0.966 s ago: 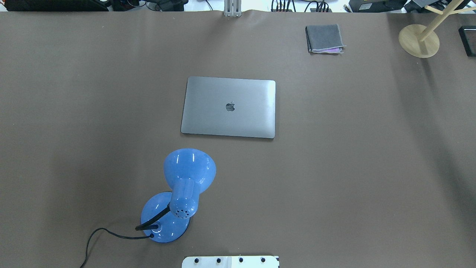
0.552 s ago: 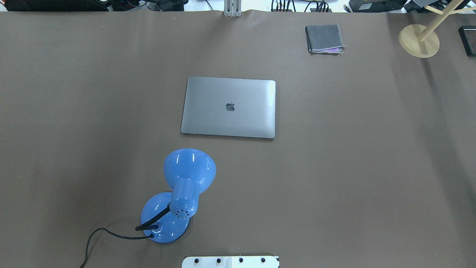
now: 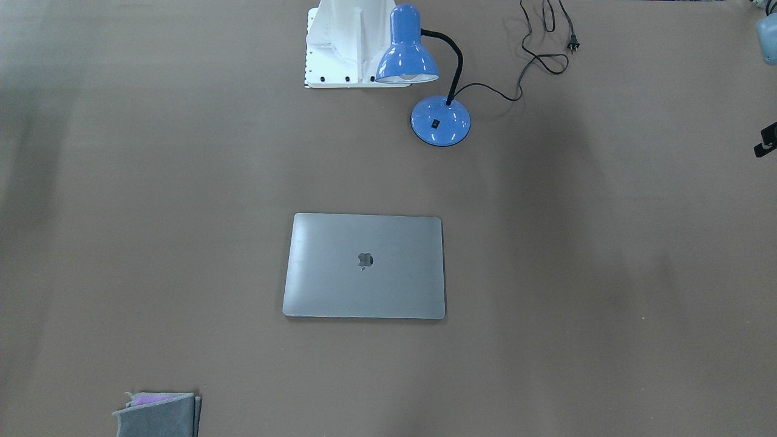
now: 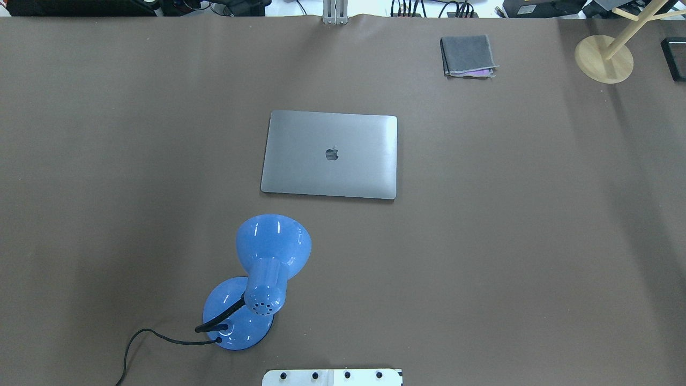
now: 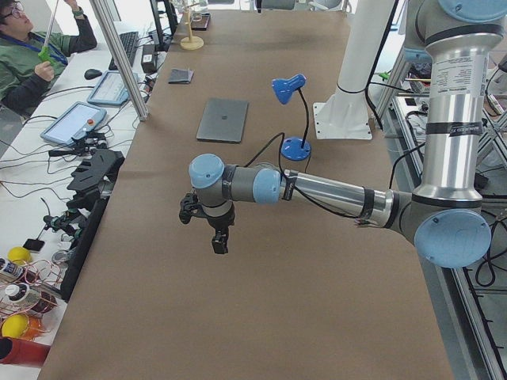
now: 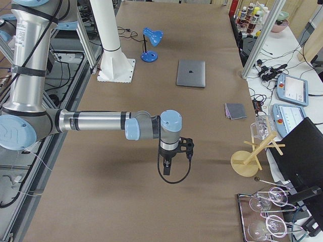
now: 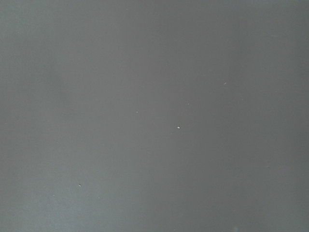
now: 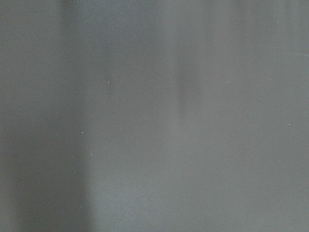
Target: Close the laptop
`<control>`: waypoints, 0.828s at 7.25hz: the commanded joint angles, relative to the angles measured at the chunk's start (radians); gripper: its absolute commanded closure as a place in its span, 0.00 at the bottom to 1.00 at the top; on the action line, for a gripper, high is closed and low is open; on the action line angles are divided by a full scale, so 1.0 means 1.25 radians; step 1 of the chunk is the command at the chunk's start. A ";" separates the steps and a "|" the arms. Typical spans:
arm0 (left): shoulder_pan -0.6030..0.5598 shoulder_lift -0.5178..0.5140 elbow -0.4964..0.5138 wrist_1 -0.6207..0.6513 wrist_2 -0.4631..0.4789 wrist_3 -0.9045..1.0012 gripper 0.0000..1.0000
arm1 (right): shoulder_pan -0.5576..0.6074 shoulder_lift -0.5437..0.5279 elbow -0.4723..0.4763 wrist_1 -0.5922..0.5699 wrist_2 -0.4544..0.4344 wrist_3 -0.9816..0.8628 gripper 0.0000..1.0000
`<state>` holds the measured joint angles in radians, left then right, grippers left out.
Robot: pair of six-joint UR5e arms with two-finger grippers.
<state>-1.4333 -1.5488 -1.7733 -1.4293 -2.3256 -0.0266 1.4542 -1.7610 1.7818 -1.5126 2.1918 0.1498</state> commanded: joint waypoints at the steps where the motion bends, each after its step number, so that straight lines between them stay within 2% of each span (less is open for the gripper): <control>1: -0.002 0.037 0.001 -0.004 0.000 0.003 0.02 | 0.000 -0.018 -0.004 0.051 0.003 0.002 0.00; 6: 0.000 0.034 -0.032 -0.008 0.005 0.003 0.02 | -0.002 -0.022 -0.012 0.057 0.030 -0.001 0.00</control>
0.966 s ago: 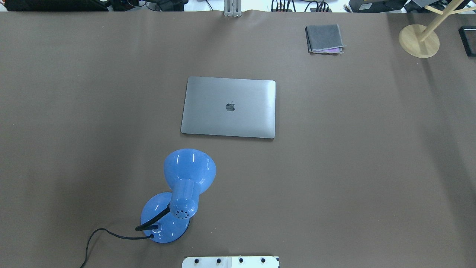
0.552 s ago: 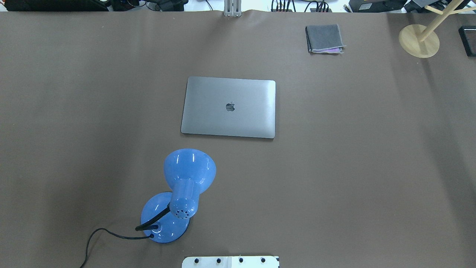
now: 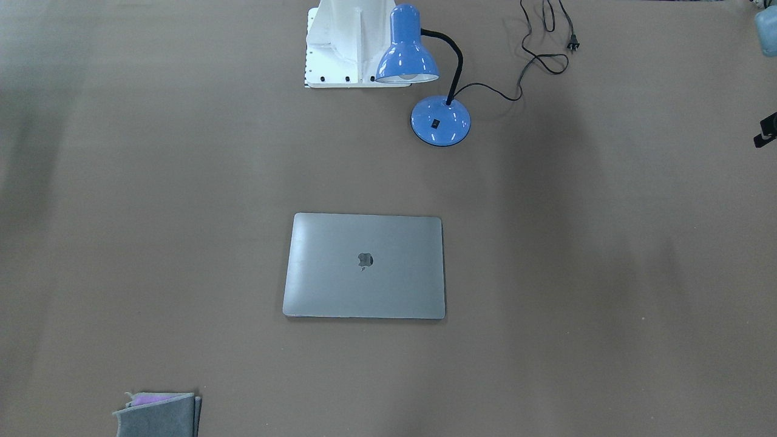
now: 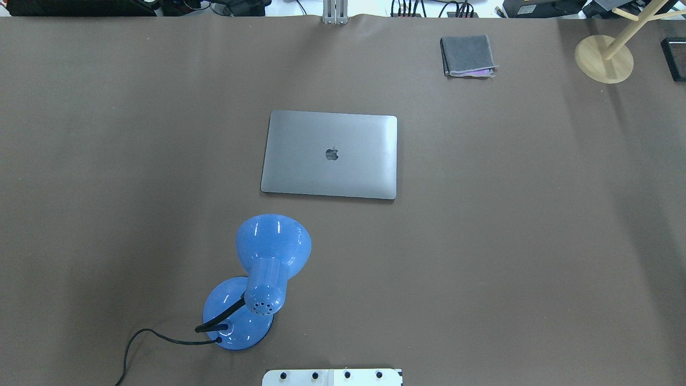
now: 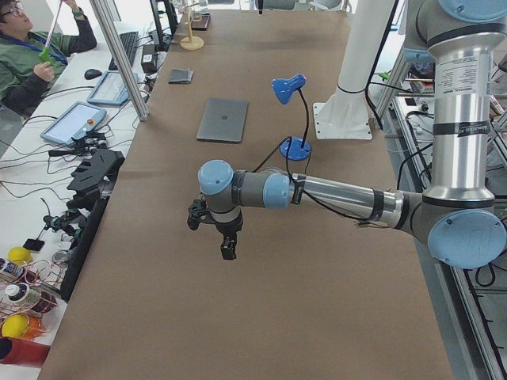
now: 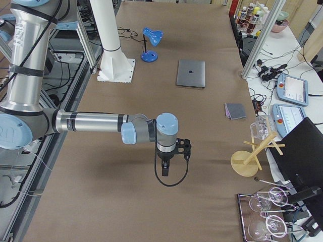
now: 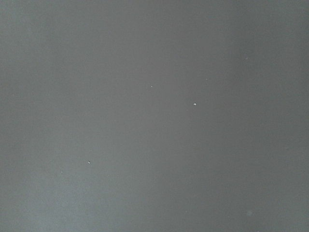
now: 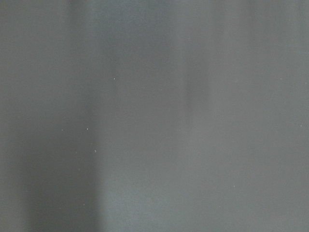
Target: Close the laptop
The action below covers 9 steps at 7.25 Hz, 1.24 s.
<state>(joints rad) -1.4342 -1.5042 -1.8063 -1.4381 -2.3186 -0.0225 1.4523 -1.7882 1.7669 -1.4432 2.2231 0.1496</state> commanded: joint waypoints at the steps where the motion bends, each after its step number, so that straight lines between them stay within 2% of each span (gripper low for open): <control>1: 0.004 -0.003 -0.003 -0.001 0.001 0.001 0.02 | -0.001 -0.002 0.001 0.002 0.026 -0.002 0.00; 9: 0.005 -0.001 0.008 -0.024 0.001 0.001 0.02 | -0.003 0.000 -0.001 0.014 0.029 -0.001 0.00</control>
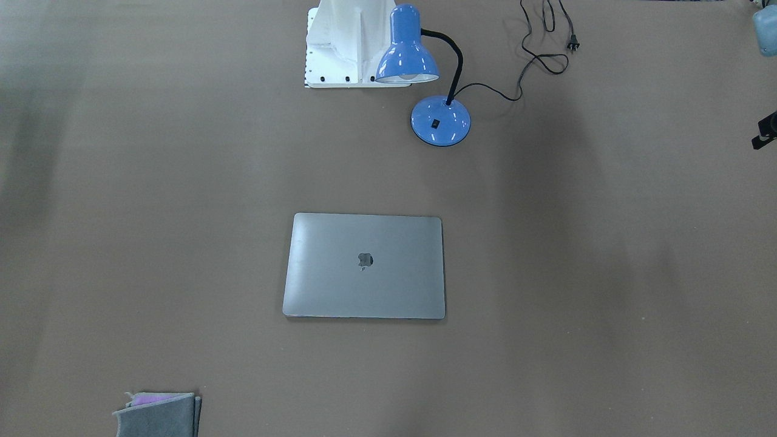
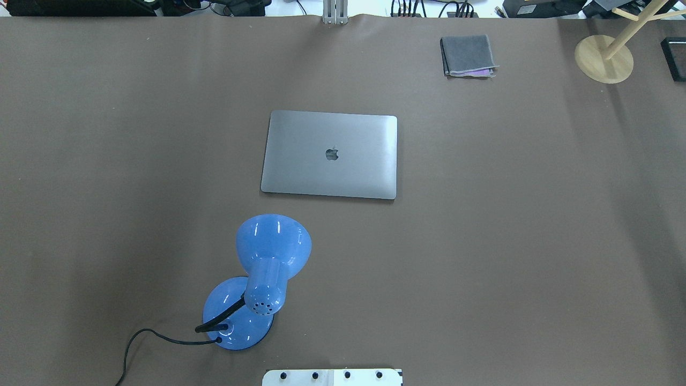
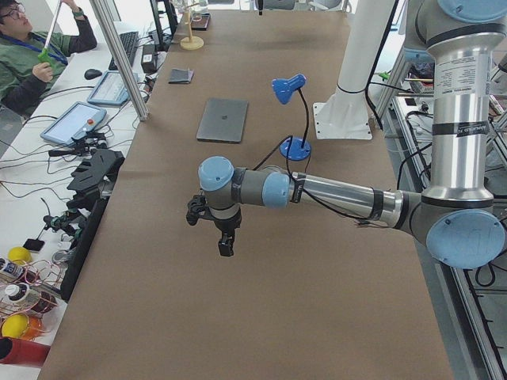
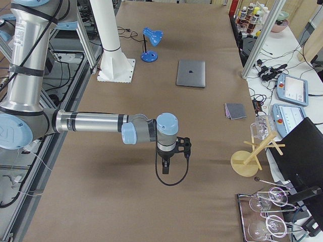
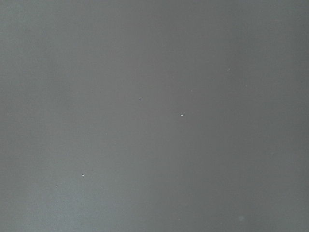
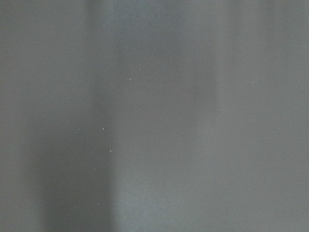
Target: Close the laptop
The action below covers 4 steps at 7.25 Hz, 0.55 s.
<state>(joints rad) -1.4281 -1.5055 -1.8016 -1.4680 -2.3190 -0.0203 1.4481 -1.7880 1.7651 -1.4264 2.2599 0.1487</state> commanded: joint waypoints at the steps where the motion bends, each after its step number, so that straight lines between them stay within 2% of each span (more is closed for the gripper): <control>1: 0.000 0.001 0.003 0.000 0.000 -0.003 0.02 | 0.000 -0.001 0.004 0.001 0.002 0.000 0.00; 4: -0.001 0.001 -0.001 0.000 -0.006 -0.007 0.02 | 0.000 -0.002 0.005 -0.001 0.010 -0.001 0.00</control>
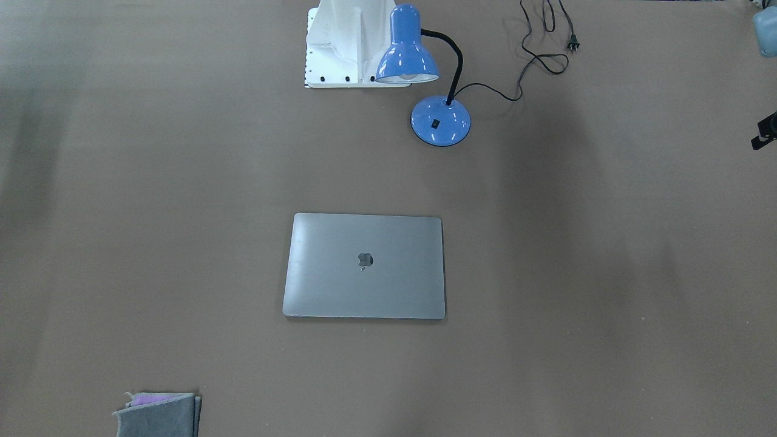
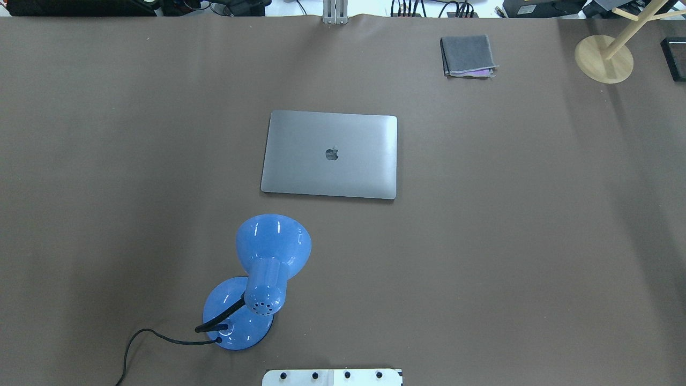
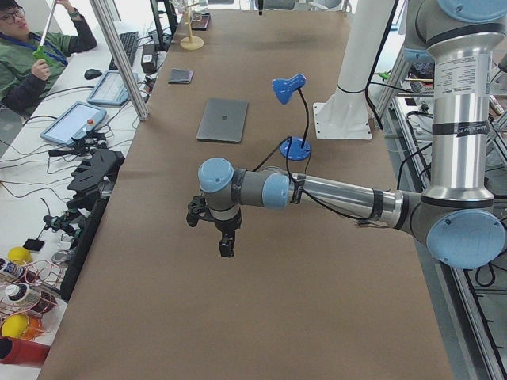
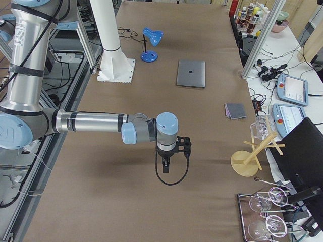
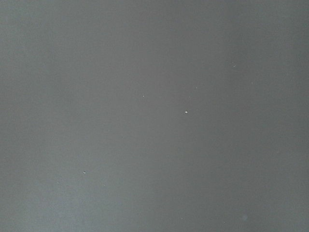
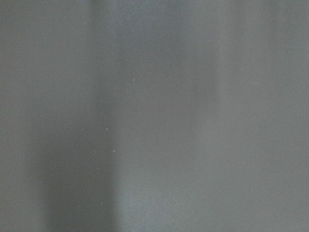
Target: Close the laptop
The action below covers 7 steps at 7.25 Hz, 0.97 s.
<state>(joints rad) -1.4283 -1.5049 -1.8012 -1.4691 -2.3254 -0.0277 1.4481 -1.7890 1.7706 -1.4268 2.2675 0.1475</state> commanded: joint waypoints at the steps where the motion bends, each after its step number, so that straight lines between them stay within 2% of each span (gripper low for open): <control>1: -0.001 0.000 -0.001 0.000 -0.003 -0.001 0.02 | 0.000 -0.005 -0.002 -0.007 0.007 0.000 0.00; 7: -0.001 0.000 -0.005 -0.002 -0.001 0.004 0.02 | 0.000 -0.018 0.000 -0.002 0.032 0.000 0.00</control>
<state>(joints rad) -1.4297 -1.5095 -1.8050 -1.4711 -2.3251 -0.0232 1.4481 -1.8115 1.7710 -1.4284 2.3023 0.1469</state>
